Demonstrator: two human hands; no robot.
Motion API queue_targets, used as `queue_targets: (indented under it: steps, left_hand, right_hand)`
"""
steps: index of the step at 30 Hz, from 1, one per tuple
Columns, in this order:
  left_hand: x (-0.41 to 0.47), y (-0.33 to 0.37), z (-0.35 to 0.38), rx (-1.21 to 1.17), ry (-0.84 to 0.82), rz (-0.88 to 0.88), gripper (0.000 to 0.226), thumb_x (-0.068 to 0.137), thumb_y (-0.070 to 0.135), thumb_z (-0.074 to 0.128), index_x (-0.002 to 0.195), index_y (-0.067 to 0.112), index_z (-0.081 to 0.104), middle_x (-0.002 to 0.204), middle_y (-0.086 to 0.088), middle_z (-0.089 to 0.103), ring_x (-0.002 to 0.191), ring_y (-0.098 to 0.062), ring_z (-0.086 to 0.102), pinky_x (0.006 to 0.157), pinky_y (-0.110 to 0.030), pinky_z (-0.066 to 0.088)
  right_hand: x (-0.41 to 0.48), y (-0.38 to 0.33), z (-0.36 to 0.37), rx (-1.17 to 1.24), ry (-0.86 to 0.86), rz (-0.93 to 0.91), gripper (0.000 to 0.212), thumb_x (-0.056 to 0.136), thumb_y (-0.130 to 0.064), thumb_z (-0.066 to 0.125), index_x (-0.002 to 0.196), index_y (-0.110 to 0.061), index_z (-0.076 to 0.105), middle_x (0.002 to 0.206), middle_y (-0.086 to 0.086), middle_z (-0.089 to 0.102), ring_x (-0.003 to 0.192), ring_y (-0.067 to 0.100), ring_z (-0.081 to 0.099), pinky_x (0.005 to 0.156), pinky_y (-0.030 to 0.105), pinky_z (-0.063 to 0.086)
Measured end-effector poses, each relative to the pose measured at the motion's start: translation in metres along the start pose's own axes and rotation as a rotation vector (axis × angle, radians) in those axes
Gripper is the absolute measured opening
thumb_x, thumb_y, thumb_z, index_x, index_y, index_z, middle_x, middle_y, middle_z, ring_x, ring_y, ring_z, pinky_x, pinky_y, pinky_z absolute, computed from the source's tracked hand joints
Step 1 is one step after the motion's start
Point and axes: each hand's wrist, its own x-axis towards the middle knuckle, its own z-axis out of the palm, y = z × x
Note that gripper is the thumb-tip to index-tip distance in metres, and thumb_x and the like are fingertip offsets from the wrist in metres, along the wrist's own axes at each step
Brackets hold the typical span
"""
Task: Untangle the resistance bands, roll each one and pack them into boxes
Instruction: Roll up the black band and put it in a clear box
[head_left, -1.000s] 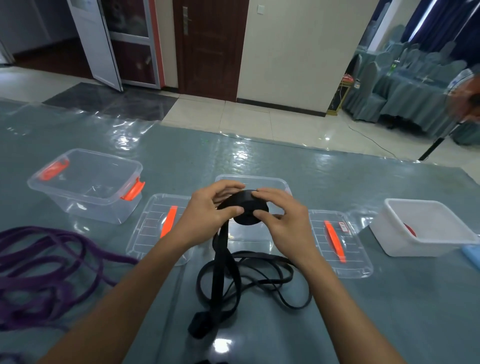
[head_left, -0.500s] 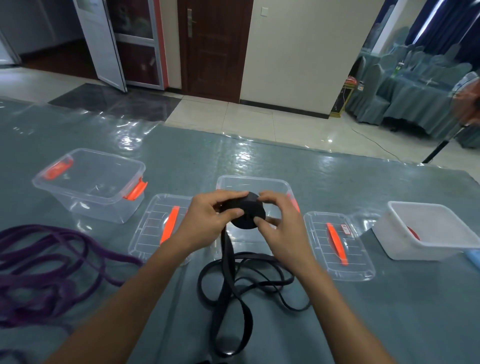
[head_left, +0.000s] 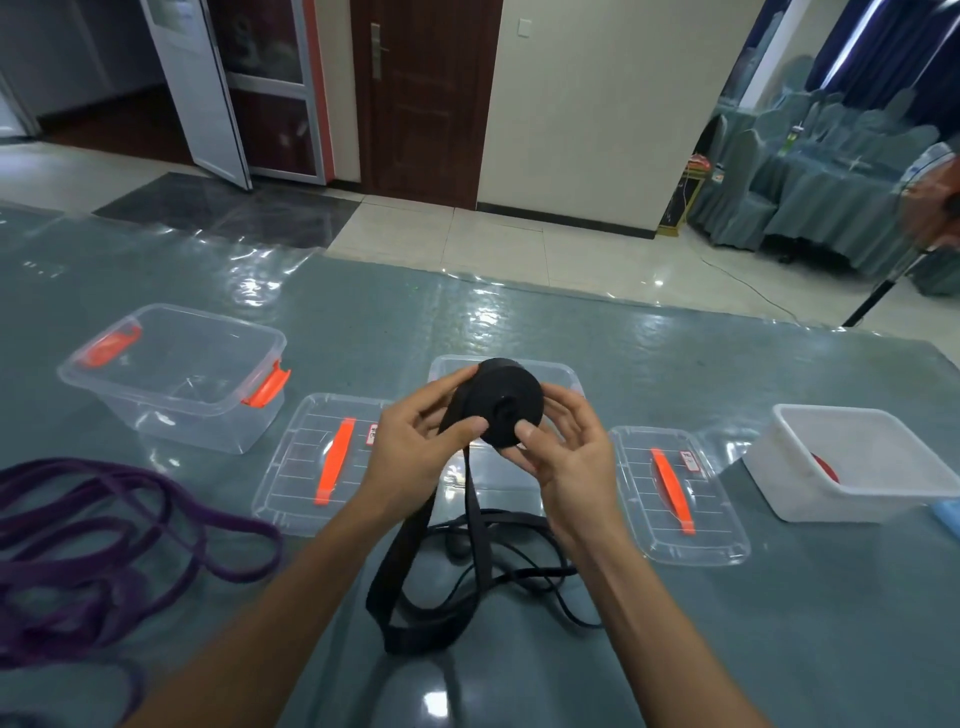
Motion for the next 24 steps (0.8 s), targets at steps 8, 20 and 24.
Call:
queue_targets:
  steps: [8,20,24]
  left_hand:
    - [0.011,-0.002,-0.026,0.319,-0.145,0.008,0.052,0.086,-0.002,0.072,0.126,0.031,0.069,0.119,0.005,0.072,0.115,-0.017,0.066,0.103,-0.038,0.052]
    - [0.022,0.012,-0.027,0.077,-0.207,-0.098,0.034,0.085,0.004,0.072,0.116,0.015,0.063,0.108,-0.012,0.073,0.101,-0.028,0.072,0.086,-0.034,0.059]
    - [0.012,0.005,-0.013,0.03,-0.012,-0.069,0.032,0.084,-0.005,0.073,0.112,0.009,0.068,0.107,-0.004,0.075,0.102,-0.018,0.072,0.087,-0.024,0.053]
  right_hand:
    - [0.001,-0.007,-0.008,-0.919,-0.286,-0.462,0.059,0.084,-0.004,0.073,0.134,-0.024,0.048,0.132,-0.026,0.046,0.127,0.004,0.049,0.102,0.025,0.049]
    - [0.009,-0.014,-0.011,-1.322,-0.371,-0.773,0.077,0.079,-0.032,0.081,0.145,-0.013,0.046,0.147,0.002,0.049,0.13,0.02,0.048,0.114,0.013,0.019]
    - [0.006,-0.005,-0.009,-1.206,-0.194,-0.776,0.072,0.076,-0.036,0.081,0.137,-0.01,0.052,0.137,0.001,0.056,0.123,0.02,0.052,0.108,0.028,0.04]
